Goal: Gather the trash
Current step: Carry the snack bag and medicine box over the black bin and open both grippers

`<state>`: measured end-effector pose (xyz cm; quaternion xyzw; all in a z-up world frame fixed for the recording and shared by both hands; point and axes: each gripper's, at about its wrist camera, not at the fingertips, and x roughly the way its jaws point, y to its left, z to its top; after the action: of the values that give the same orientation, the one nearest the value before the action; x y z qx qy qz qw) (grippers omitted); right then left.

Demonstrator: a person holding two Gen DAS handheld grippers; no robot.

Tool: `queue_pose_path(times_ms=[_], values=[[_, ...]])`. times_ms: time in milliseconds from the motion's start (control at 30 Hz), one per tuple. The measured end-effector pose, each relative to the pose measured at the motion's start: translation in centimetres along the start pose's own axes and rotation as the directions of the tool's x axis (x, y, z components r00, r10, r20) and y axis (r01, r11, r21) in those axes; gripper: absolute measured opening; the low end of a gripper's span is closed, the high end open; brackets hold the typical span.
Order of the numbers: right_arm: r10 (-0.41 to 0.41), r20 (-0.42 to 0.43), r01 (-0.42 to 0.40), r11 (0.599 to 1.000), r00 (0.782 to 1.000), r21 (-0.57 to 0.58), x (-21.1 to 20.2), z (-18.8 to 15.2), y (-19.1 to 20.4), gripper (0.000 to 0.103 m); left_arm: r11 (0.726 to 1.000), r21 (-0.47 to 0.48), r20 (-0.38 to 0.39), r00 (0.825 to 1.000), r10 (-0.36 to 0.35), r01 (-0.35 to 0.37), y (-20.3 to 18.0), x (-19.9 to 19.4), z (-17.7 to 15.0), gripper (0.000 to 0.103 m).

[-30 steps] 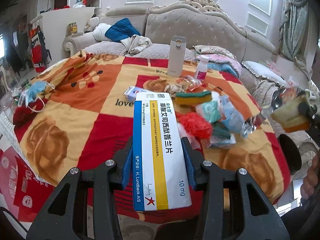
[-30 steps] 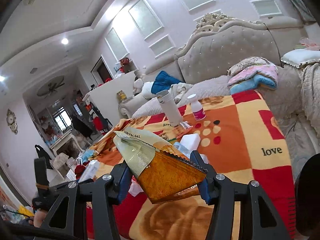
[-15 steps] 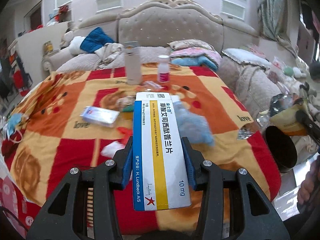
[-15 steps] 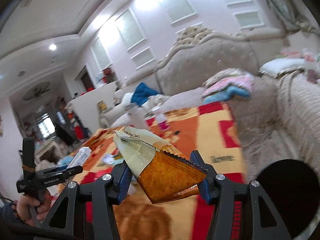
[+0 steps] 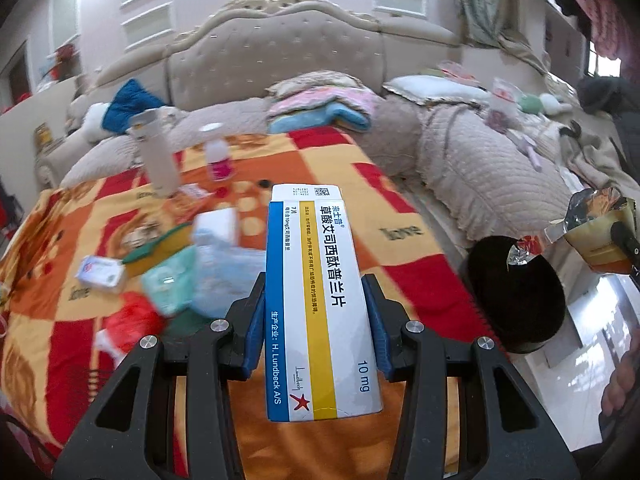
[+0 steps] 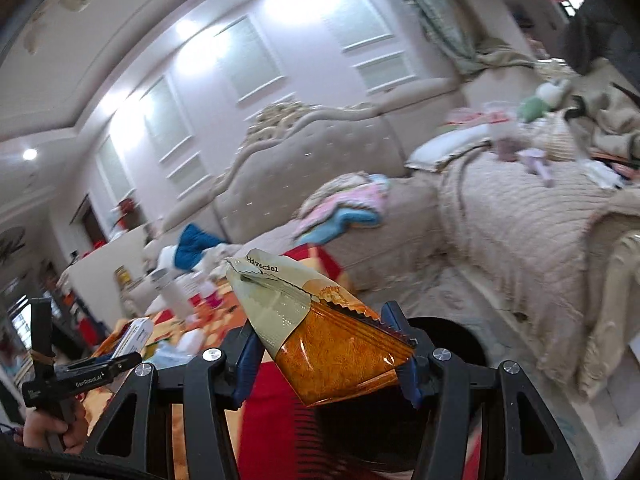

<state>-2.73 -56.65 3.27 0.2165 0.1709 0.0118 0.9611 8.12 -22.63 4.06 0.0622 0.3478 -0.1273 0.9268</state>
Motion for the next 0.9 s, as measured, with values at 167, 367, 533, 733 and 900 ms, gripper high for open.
queue_pose_path(times_ms=[167,367,533,733,900], values=[[-0.092,-0.016,0.092,0.994,0.996,0.062,-0.5,0.0,-3.5,0.055,0.975,0.086,-0.031,0.979,-0.203,0.205,-5.4,2.9,0.7,0.042],[-0.129,-0.057,0.136,0.983,0.99,0.127,1.5,0.2,-5.9,0.055,0.865,0.201,-0.09,0.888,-0.451,0.459,-12.8,7.0,2.5,0.042],[-0.154,-0.104,0.167,0.977,0.983,0.131,3.9,0.5,-5.6,0.056,0.824,0.213,-0.157,0.851,-0.501,0.525,-15.9,9.9,2.5,0.043],[-0.187,-0.133,0.205,0.968,0.973,0.142,5.6,0.1,-5.9,0.059,0.818,0.146,-0.231,0.823,-0.519,0.556,-16.2,11.9,2.3,0.049],[-0.184,-0.122,0.204,0.961,0.975,0.187,5.5,0.2,-6.3,0.06,0.829,0.114,-0.192,0.831,-0.522,0.547,-14.8,11.1,2.8,0.062]])
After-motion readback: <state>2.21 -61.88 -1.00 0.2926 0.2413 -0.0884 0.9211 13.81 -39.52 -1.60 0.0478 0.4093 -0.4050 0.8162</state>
